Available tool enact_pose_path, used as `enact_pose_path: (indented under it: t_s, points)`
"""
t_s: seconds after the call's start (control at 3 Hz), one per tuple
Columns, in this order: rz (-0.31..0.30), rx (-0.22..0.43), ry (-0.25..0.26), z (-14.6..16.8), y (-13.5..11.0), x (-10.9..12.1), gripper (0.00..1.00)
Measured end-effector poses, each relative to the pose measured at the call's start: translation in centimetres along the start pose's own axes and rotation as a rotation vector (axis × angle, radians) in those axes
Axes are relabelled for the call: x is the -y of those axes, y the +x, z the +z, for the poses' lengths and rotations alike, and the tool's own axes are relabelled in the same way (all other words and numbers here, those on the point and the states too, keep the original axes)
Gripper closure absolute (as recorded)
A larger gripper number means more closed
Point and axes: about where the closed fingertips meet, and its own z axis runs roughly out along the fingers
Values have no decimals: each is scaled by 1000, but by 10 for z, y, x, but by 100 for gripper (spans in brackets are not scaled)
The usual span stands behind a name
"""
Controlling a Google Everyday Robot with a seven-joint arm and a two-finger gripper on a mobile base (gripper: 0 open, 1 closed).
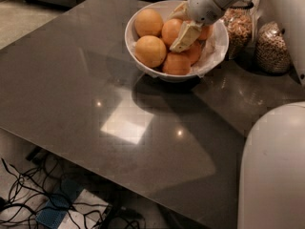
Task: Pick orange from white bowl
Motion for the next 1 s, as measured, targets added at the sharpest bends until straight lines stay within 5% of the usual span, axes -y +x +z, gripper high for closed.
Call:
enact_pose_path:
  t_s: [1.0]
  points:
    - [10, 11, -1, 0, 2, 0, 100]
